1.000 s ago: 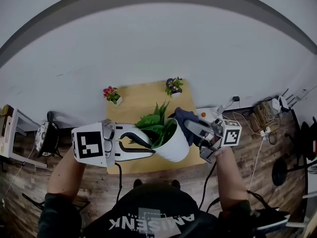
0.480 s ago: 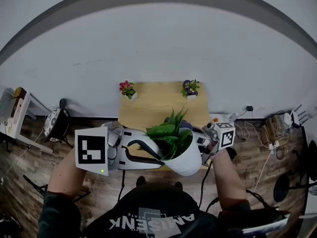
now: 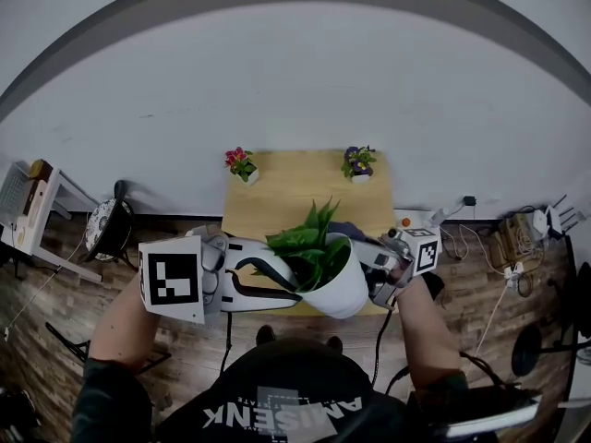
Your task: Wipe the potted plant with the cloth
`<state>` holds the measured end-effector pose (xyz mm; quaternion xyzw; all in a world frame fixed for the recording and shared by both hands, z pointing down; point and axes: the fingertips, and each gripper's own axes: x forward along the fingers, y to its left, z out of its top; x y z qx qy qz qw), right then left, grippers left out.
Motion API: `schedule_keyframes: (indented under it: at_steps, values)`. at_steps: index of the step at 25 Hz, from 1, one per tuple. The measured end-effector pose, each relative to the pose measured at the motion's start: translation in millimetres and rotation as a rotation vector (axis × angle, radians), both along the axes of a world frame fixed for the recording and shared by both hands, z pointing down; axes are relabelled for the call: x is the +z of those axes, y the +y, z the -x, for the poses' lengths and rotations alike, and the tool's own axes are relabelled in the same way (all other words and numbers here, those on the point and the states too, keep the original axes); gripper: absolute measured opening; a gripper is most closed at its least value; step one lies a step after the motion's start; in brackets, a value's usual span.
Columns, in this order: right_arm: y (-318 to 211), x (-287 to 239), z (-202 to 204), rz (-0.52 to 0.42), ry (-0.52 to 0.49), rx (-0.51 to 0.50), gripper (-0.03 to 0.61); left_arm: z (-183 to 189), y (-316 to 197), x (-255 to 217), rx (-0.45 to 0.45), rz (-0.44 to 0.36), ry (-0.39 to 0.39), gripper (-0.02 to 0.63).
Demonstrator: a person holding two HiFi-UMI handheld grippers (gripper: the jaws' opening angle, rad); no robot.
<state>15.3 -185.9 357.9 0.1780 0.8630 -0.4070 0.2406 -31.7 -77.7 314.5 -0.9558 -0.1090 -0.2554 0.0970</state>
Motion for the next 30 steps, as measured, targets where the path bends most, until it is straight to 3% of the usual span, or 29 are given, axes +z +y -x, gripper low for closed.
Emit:
schedule_keyframes:
  at_steps: [12,30]
  values:
    - [-6,-7,-32,-0.057,0.067,0.248,0.043,-1,-20,23,-0.016,0.044,0.026,0.014]
    - [12,-6,-49,-0.195,0.32,0.526,0.043,-23,-62,59,-0.189,0.262,-0.028,0.014]
